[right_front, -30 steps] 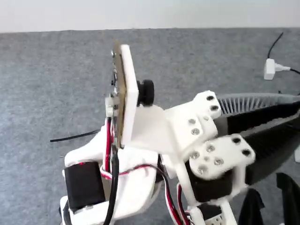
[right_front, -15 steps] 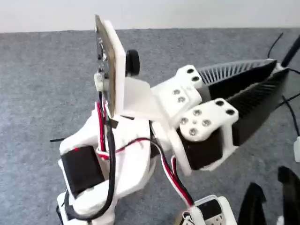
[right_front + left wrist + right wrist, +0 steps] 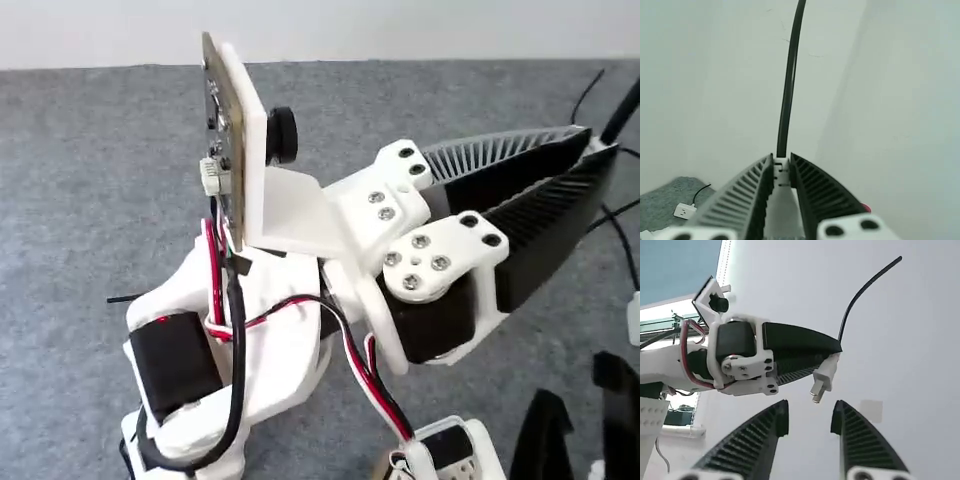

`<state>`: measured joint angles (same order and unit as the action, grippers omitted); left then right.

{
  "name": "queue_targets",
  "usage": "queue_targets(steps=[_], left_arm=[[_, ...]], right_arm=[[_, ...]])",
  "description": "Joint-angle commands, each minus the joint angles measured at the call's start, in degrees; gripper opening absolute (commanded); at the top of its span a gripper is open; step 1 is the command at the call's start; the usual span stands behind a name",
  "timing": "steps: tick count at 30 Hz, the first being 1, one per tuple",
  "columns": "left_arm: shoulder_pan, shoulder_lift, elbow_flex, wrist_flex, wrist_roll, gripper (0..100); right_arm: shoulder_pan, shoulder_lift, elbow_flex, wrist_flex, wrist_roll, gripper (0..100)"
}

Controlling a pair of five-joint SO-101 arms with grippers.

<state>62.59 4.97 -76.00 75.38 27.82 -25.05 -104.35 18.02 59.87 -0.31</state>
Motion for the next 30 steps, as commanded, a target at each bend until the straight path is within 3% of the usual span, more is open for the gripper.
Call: queue_targets(steps=[1,9,16,22,27,30], left_arm=[[-0.09,-0.35,-0.40,-1.41,0.62,1],[3.52,-0.79,-4.09,0.44,0.62,1],[2.29,-0.79,-4.62,0.53,-0.97,1],[-9.76,0.00,-4.44,-1.58,-2.73,1],[-23.38,1.85,-3.38,-5.01,-11.34,1],[-29.19,3.87,-0.66,-5.45,-13.10,1]], right_arm=[[-0.04,0.22,0.26,0.13,-0.44,16.2],[-0.13,0.40,0.26,4.00,3.69,16.2],[-0.04,0.40,8.44,2.33,4.13,16.3],[-0.04,0.48,13.54,-1.10,7.21,16.2],[0.13,0.57,17.14,-4.00,7.21,16.2],[3.91,0.57,20.48,-6.55,6.95,16.2]])
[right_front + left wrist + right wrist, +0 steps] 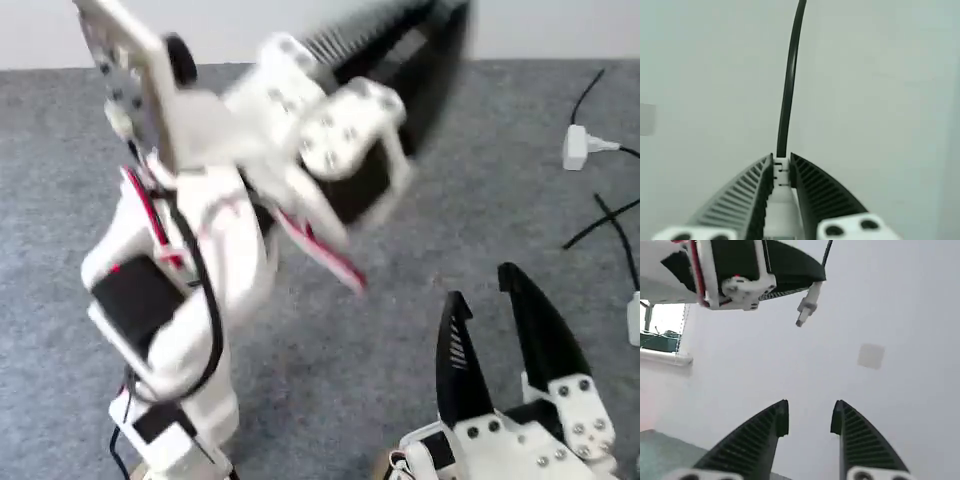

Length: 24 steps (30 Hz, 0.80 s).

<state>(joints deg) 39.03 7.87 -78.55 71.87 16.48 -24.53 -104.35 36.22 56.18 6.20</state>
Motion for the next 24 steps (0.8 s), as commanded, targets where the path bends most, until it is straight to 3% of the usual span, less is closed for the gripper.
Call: queue_targets(steps=[1,8,14,24], left_arm=[[-7.03,1.58,2.77,-1.93,-1.76,1],[-13.19,2.81,6.46,-0.26,-1.93,1],[-15.74,3.16,6.73,4.75,-8.53,1],[-19.25,3.25,6.81,14.68,-13.27,1]], right_arm=[[4.97,0.66,3.34,-3.82,0.35,16.2],[10.15,8.57,5.71,-5.67,-3.60,16.2],[10.33,18.24,5.80,-7.78,-3.69,16.2],[11.38,29.67,6.07,-7.78,-3.34,16.2]])
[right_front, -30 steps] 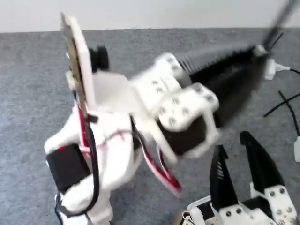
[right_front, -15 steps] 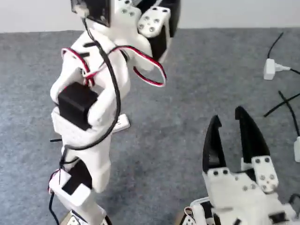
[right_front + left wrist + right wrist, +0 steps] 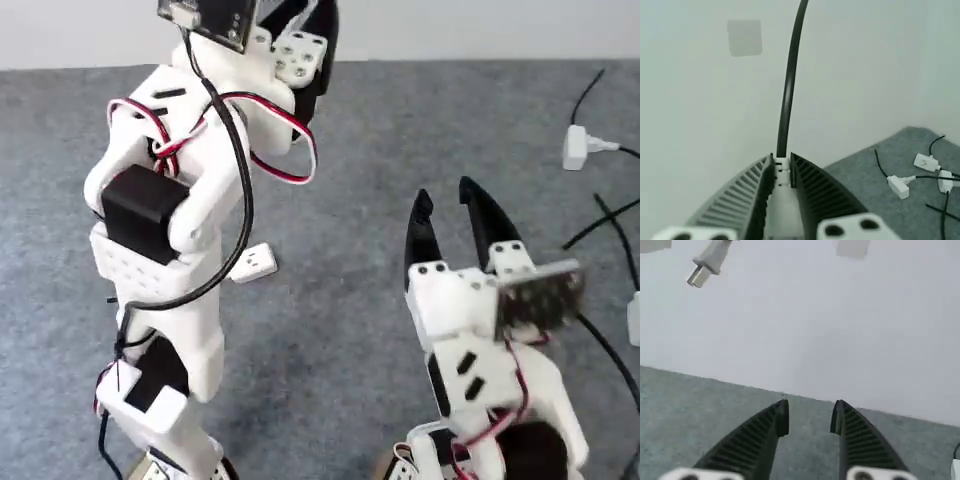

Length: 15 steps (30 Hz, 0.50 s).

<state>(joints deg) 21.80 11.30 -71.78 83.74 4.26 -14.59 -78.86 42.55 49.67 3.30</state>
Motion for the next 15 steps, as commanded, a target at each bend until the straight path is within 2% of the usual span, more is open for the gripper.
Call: queue_targets(steps=[1,6,9,13,15], left_arm=[[-2.73,-0.18,0.04,4.48,-1.05,1],[-4.04,-0.18,5.14,13.71,-2.02,1],[-3.96,-0.26,11.30,16.97,-9.05,1],[-5.45,-1.32,21.58,16.97,-22.68,1],[-5.45,-1.23,26.59,16.62,-22.86,1]], right_arm=[[2.15,5.49,-0.26,-1.27,-0.62,16.2],[3.82,10.68,0.97,-0.66,-0.53,16.2],[3.82,11.03,4.40,-0.92,-0.53,16.2],[3.82,10.51,8.35,-0.66,-0.44,16.2],[3.91,10.07,10.55,-0.75,-0.44,16.2]])
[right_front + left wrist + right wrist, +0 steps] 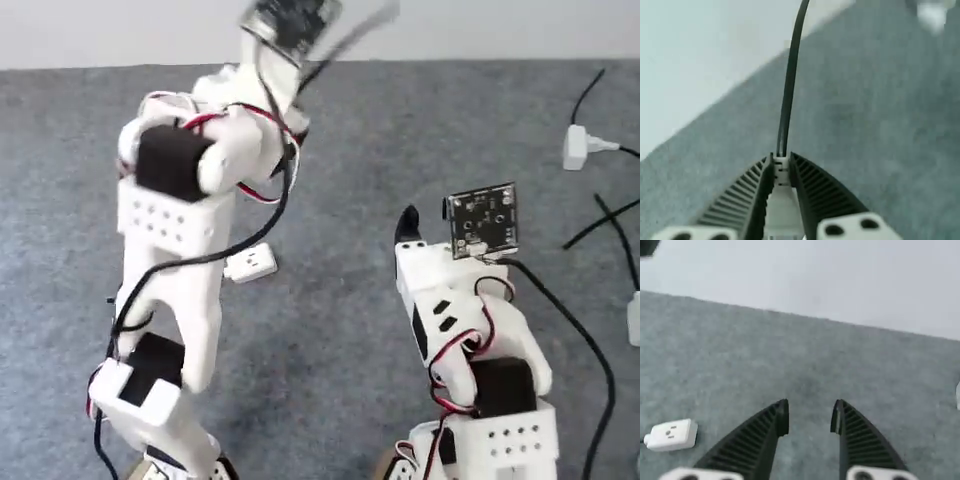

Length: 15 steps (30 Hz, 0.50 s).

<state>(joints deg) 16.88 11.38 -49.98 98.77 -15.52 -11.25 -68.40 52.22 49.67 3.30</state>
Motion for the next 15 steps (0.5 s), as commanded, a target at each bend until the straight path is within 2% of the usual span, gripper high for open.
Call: queue_targets(steps=[1,7,12,15], left_arm=[[-0.53,-1.14,7.08,1.23,-2.46,1],[0.97,2.37,18.77,-0.79,-2.64,1],[4.31,7.82,26.95,-0.35,-7.56,1],[6.59,11.16,29.23,-0.97,-8.00,1]], right_arm=[[0.57,-0.57,1.93,-1.10,-0.44,16.2],[0.57,-0.84,6.77,-1.19,-0.35,16.2],[0.57,-0.92,11.69,-1.27,3.78,16.2],[0.57,-0.92,12.75,-1.27,4.48,16.3]])
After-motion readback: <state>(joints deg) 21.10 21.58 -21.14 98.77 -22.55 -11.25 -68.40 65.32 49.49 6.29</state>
